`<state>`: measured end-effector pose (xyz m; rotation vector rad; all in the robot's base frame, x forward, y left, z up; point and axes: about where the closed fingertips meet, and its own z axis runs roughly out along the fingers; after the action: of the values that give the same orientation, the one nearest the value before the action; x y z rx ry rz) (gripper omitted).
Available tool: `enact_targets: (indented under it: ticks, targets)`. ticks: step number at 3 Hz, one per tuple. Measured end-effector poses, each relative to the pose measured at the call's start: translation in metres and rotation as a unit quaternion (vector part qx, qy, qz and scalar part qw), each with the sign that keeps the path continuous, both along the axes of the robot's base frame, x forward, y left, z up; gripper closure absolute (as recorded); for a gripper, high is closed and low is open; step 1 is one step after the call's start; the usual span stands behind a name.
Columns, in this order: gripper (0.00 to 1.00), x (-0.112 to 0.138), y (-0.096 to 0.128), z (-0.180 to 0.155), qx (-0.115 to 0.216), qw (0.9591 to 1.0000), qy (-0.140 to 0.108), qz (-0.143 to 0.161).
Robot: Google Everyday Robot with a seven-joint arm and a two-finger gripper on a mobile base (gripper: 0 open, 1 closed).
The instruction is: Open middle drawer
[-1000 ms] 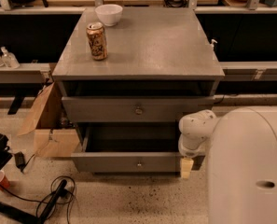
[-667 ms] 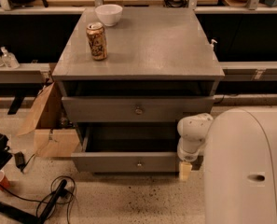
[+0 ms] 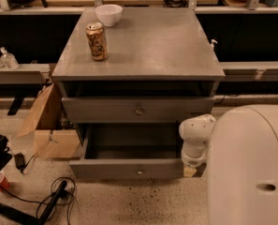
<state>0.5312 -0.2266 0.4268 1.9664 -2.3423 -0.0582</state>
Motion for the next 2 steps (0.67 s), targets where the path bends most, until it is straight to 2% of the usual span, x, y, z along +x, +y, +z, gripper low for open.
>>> enact_targets:
  ticks: [1, 2]
  targets:
    - [0.87, 0.0000, 0.0000, 0.0049, 0.000, 1.0000, 0.000, 0.000]
    - [1.00, 0.0000, 0.0000, 0.0051, 0.000, 1.0000, 0.000, 0.000]
